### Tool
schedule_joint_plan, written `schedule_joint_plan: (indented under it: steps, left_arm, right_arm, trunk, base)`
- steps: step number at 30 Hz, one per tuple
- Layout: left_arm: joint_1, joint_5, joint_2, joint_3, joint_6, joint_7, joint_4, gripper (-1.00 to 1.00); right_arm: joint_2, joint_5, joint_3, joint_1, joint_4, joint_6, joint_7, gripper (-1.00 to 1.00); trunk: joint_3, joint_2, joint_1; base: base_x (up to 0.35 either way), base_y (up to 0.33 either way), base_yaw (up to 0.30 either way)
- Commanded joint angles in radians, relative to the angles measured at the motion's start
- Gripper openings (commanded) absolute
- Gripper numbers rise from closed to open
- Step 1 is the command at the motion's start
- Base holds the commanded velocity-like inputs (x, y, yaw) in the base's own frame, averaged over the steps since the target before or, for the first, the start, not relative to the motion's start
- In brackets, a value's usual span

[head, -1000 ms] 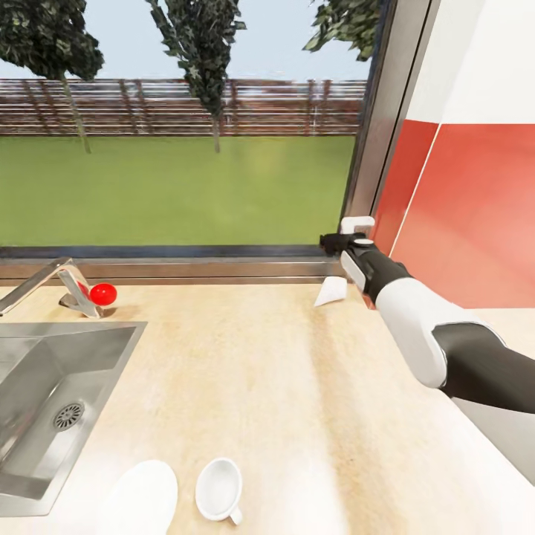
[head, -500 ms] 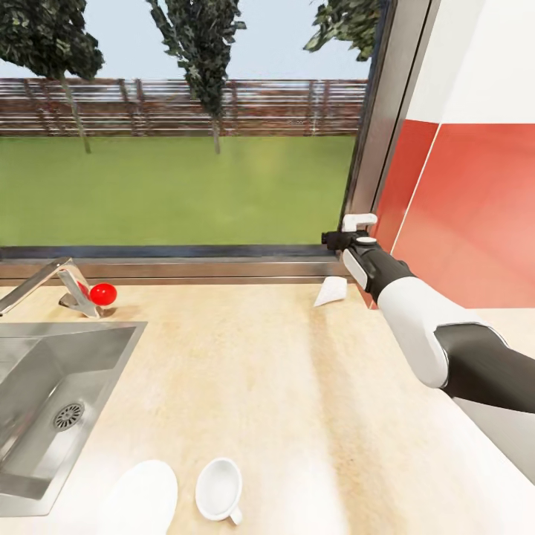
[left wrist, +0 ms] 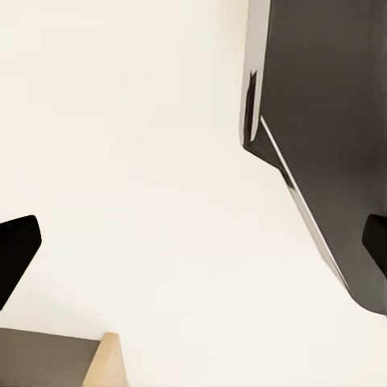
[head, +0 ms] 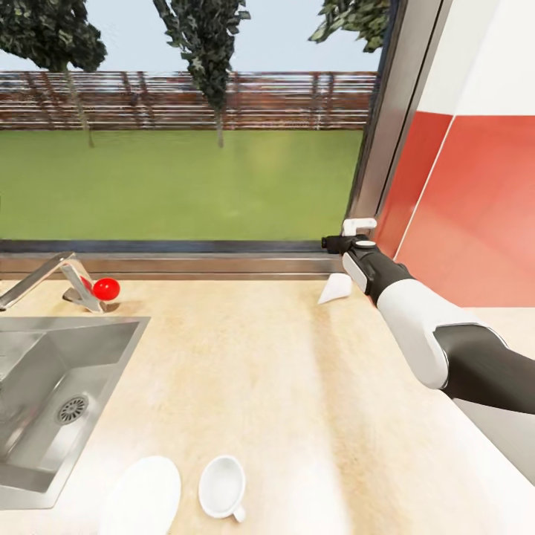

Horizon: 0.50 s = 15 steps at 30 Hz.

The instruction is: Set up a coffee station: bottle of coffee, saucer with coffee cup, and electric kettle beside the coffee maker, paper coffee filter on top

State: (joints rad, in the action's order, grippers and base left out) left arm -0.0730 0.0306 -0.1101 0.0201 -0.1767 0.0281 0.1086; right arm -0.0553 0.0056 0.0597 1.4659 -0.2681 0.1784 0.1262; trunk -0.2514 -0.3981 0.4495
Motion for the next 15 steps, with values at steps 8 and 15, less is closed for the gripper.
schedule_joint_plan:
  steps: [8, 15]
  left_arm:
    - [-0.001, 0.003, 0.000, 0.001, -0.001, 0.000, 0.002, 1.00]
    - [-0.001, 0.003, 0.000, 0.001, -0.001, 0.000, 0.002, 1.00]
  right_arm:
    - [0.002, -0.001, 0.005, 0.001, -0.001, 0.007, 0.006, 1.00]
    - [0.002, -0.001, 0.005, 0.001, -0.002, 0.005, 0.007, 1.00]
  trunk:
    - [-0.014, -0.002, 0.001]
    - [-0.019, -0.002, 0.001]
  base:
    - [0.000, 0.000, 0.008]
    - [0.000, 0.000, -0.069]
